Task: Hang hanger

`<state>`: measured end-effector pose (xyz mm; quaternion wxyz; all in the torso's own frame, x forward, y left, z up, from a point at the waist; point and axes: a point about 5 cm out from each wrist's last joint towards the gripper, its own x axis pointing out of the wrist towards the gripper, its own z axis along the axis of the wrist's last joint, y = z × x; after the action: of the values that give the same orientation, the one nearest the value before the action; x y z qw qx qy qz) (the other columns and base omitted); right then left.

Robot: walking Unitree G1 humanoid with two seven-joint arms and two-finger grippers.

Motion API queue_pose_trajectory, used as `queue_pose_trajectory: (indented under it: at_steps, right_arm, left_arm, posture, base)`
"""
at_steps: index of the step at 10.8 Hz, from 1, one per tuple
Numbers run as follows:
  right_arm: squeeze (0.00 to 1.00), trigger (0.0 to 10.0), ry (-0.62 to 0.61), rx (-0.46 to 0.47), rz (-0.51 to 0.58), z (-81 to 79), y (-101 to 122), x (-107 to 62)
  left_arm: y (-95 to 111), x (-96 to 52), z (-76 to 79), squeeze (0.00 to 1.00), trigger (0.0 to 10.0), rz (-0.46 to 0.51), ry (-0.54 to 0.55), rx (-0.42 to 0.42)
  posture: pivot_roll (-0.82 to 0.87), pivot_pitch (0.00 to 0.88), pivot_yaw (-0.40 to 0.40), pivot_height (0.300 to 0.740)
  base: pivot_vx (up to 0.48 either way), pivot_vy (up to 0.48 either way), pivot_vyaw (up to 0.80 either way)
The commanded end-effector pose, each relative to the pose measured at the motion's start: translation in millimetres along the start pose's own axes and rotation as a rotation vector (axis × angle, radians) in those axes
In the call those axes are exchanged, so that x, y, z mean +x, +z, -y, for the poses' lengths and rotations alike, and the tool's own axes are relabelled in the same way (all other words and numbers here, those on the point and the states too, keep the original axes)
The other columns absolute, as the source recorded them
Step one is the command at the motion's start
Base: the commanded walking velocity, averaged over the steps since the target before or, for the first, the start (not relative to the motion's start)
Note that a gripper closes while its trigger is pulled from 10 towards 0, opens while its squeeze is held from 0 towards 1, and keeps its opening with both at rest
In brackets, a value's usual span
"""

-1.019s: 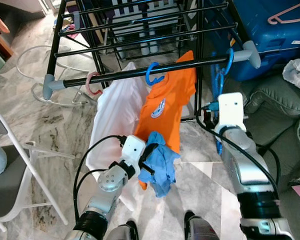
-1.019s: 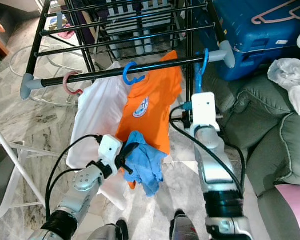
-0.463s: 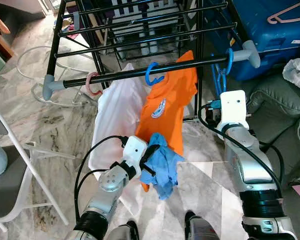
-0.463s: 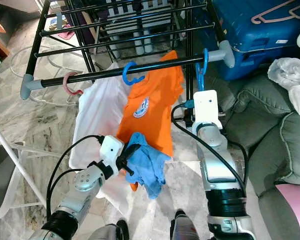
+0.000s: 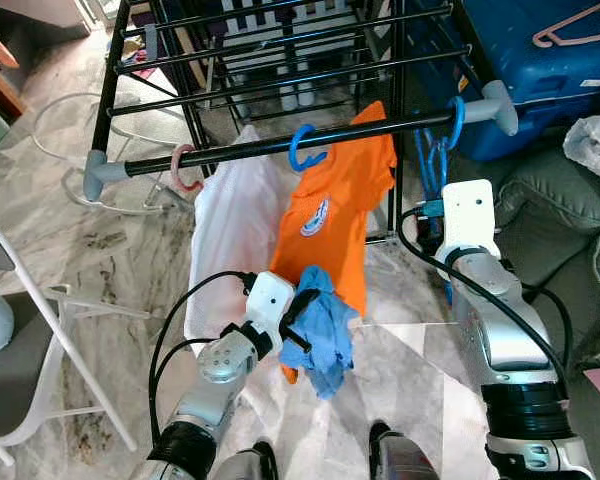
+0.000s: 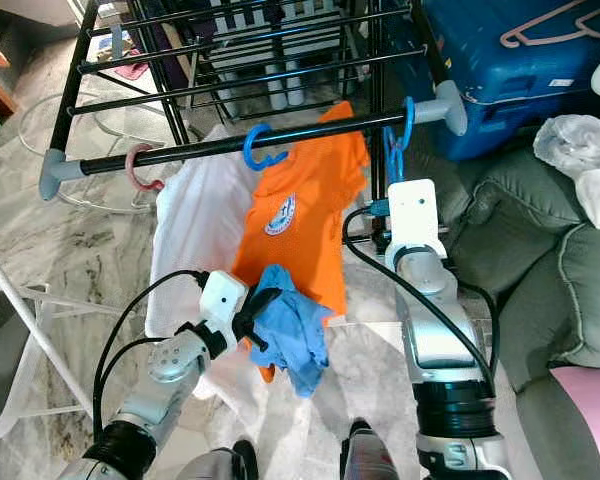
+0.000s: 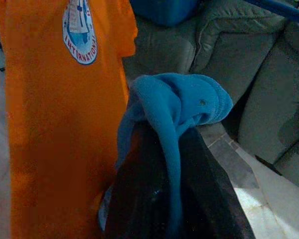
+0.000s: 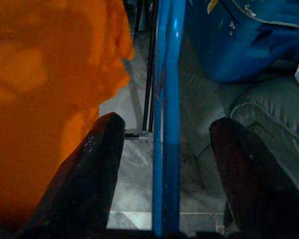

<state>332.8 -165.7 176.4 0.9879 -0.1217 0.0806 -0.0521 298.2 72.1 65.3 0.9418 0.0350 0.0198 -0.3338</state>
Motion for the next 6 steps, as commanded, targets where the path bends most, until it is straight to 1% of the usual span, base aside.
queue_pose_trajectory:
  at_steps: [1, 6]
  right_arm:
    - [0.0, 0.0, 0.021, -0.006, 0.01, -4.4, 3.2, -3.3]
    - [0.0, 0.0, 0.031, -0.006, -0.008, -4.0, -1.2, -3.5]
  left_arm:
    - [-3.6, -1.6, -1.6, 0.0, 10.0, -0.022, -0.001, 0.004]
    - [-4.6, -1.4, -0.7, 0.0, 10.0, -0.024, 0.0, 0.001]
  posture:
    - [-0.23, 0.205, 0.166, 0.74]
    - [-0.23, 0.205, 0.163, 0.74]
  base:
    - [0.0, 0.0, 0.0]
    - [0.0, 0.0, 0.0]
